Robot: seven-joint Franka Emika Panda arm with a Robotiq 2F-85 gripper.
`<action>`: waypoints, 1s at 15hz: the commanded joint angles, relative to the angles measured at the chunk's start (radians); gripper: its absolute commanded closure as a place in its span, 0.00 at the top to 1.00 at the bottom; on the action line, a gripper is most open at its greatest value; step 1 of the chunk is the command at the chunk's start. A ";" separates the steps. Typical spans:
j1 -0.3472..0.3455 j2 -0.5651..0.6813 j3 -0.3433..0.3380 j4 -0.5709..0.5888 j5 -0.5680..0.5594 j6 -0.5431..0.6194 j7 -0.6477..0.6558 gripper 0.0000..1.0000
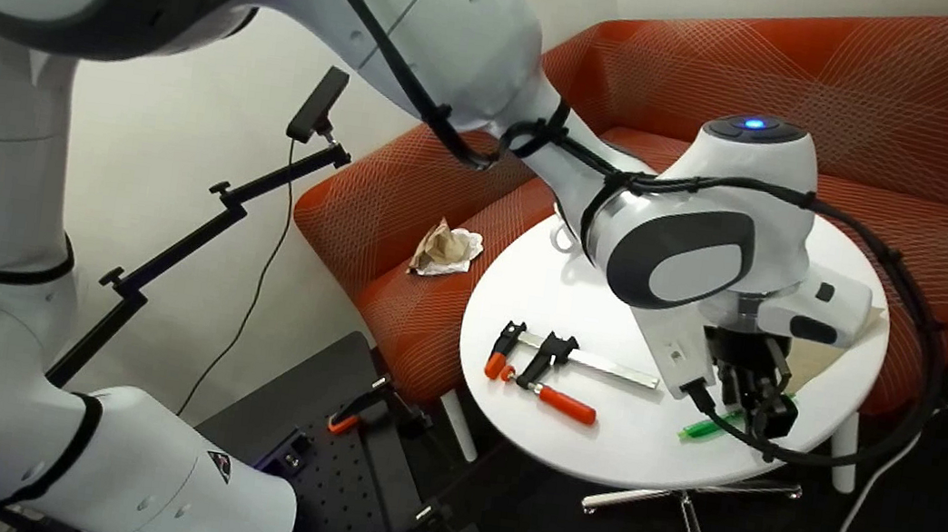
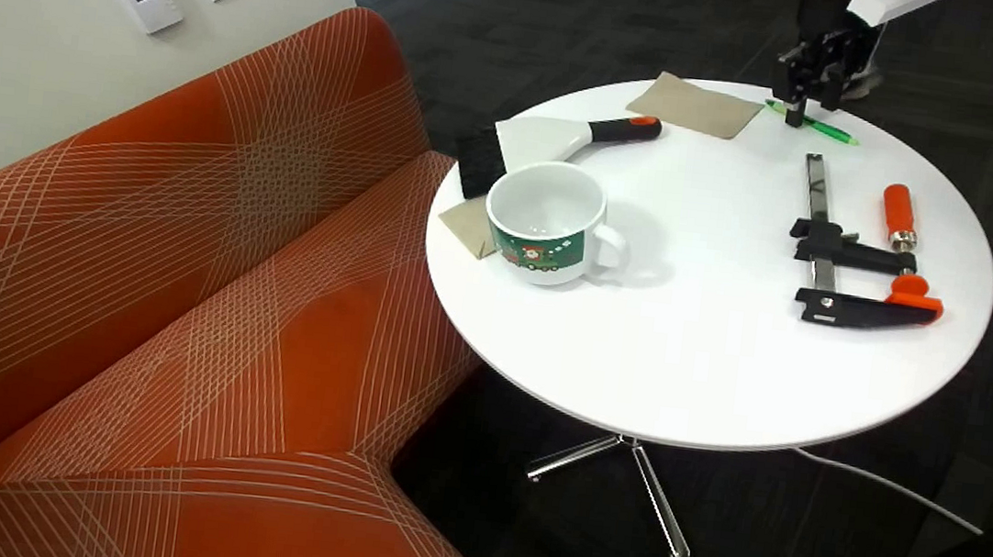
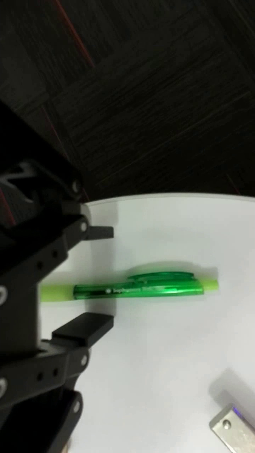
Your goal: Pick up the pen from the table and place it in the mug
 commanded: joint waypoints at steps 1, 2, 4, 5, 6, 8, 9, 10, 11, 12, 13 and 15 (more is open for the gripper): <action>-0.004 0.009 0.004 0.032 0.014 -0.041 0.006 0.27; -0.003 0.008 0.004 0.032 0.014 -0.042 0.007 0.19; 0.001 0.006 0.002 0.035 0.011 -0.047 0.009 0.03; 0.003 0.004 0.002 0.034 0.010 -0.050 0.009 0.00; 0.008 -0.002 0.001 0.030 0.007 -0.057 0.010 0.00; 0.026 -0.030 -0.005 0.008 -0.004 -0.066 0.014 0.03; 0.038 -0.062 -0.005 -0.020 -0.010 -0.070 0.014 0.03; 0.050 -0.091 -0.005 -0.045 -0.017 -0.075 0.009 0.03; 0.064 -0.116 -0.008 -0.065 -0.026 -0.079 0.010 0.03; 0.076 -0.144 -0.007 -0.086 -0.036 -0.081 0.004 0.03; 0.099 -0.181 -0.016 -0.116 -0.054 -0.078 0.009 0.03; 0.132 -0.248 -0.022 -0.166 -0.094 -0.075 0.004 0.03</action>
